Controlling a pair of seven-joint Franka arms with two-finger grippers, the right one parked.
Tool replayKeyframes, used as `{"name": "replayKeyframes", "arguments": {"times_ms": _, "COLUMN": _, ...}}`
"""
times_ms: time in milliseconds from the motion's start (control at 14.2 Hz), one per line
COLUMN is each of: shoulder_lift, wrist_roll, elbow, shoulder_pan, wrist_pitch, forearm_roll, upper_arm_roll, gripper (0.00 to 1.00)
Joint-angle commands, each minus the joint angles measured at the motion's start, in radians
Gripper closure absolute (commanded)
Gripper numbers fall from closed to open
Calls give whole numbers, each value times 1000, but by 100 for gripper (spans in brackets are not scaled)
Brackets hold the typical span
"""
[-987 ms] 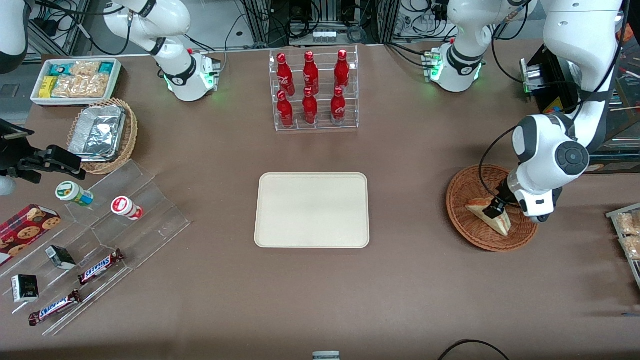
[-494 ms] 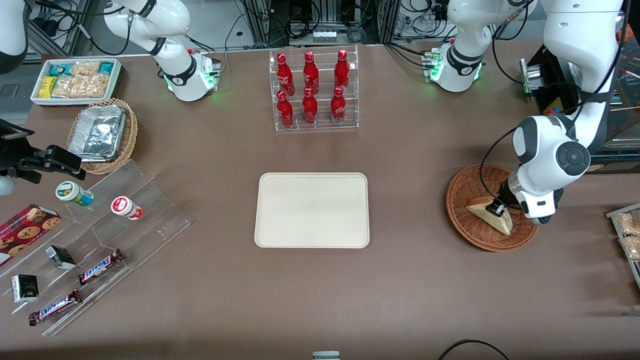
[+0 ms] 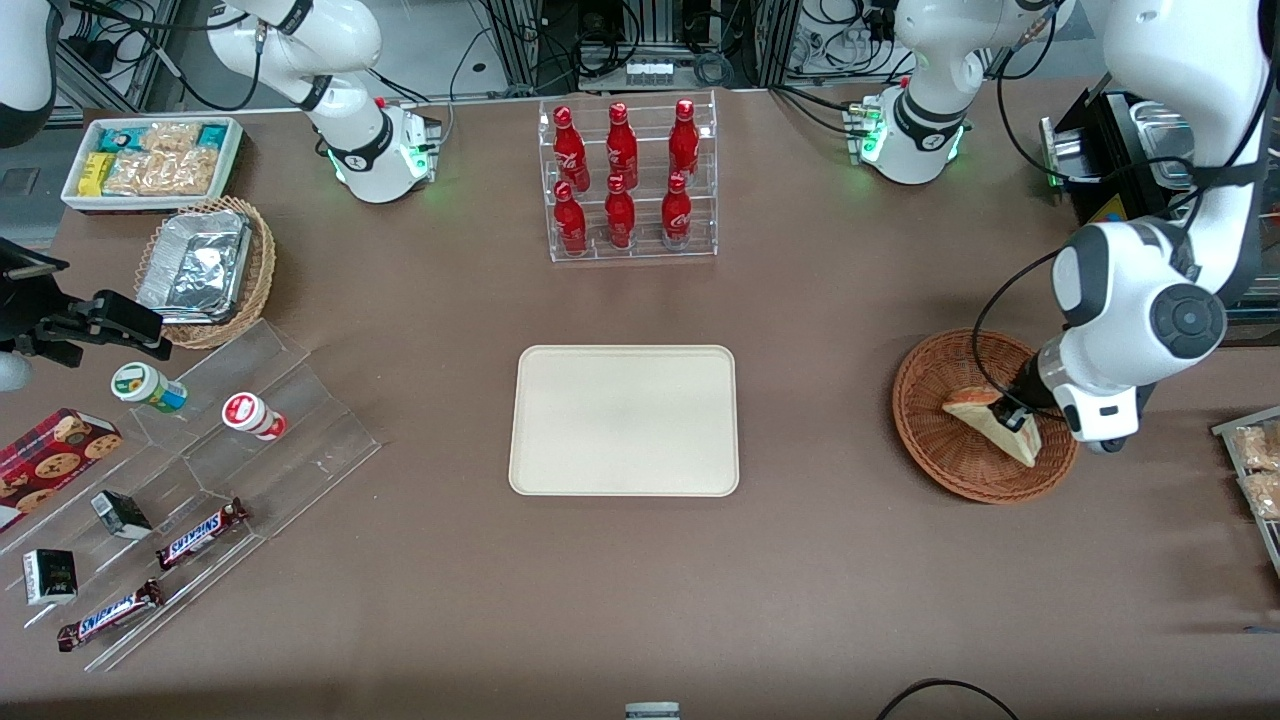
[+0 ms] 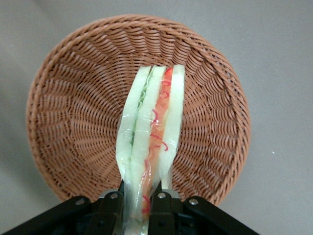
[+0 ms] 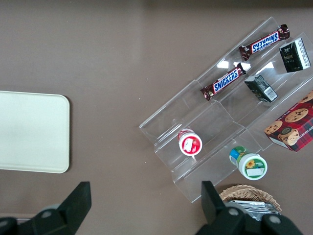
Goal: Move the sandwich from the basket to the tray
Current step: 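Lift the sandwich out of the basket with the left gripper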
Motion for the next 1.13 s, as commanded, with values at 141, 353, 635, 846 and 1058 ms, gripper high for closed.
{"name": "replayKeyframes", "arguments": {"times_ms": 141, "shoulder_lift": -105, "wrist_roll": 22, "elbow": 84, "shoulder_pan": -69, "wrist_pitch": -216, "forearm_roll": 18, "upper_arm_roll": -4, "gripper": 81}}
{"name": "replayKeyframes", "arguments": {"times_ms": 353, "shoulder_lift": -109, "wrist_roll": 22, "elbow": 206, "shoulder_pan": -150, "wrist_pitch": -356, "forearm_roll": 16, "upper_arm_roll": -4, "gripper": 81}}
{"name": "replayKeyframes", "arguments": {"times_ms": 635, "shoulder_lift": -103, "wrist_roll": 37, "elbow": 326, "shoulder_pan": -234, "wrist_pitch": -468, "forearm_roll": 12, "upper_arm_roll": -7, "gripper": 81}}
{"name": "replayKeyframes", "arguments": {"times_ms": 846, "shoulder_lift": -105, "wrist_roll": 120, "elbow": 342, "shoulder_pan": -305, "wrist_pitch": -476, "forearm_roll": 15, "upper_arm_roll": -7, "gripper": 81}}
{"name": "replayKeyframes", "arguments": {"times_ms": 1058, "shoulder_lift": -88, "wrist_roll": 189, "elbow": 352, "shoulder_pan": -395, "wrist_pitch": -457, "forearm_roll": 15, "upper_arm_roll": -7, "gripper": 81}}
